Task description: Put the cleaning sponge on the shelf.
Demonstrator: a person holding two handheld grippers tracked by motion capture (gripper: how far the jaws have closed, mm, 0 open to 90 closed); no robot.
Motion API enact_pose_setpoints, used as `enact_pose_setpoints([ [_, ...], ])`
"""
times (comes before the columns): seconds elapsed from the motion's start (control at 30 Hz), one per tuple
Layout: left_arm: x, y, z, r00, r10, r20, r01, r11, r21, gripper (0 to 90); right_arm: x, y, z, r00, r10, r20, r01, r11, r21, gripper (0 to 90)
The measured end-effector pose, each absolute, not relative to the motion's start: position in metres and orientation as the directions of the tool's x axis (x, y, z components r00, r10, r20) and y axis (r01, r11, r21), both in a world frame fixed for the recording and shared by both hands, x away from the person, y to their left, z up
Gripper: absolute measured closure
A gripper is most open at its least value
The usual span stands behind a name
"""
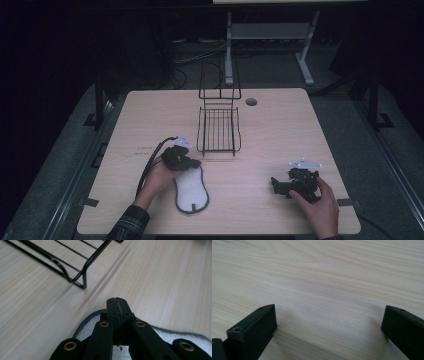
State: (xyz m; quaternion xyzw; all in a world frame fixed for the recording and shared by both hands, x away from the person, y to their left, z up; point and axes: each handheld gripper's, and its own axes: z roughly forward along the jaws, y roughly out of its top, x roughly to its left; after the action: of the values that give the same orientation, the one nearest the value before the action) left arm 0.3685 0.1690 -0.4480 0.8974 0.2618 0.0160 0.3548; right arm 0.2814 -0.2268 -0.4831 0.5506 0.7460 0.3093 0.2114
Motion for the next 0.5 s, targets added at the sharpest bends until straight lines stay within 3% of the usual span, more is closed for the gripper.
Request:
enact_pose_setpoints([
  [0.5,0.361,0.193,-0.447,0.845,0.513,-0.152,0.478,-0.597,0.644,89.7,0.281,-0.227,-0.483,-0.304,0.952,0.025,0.691,0.202,0.694,0.0],
])
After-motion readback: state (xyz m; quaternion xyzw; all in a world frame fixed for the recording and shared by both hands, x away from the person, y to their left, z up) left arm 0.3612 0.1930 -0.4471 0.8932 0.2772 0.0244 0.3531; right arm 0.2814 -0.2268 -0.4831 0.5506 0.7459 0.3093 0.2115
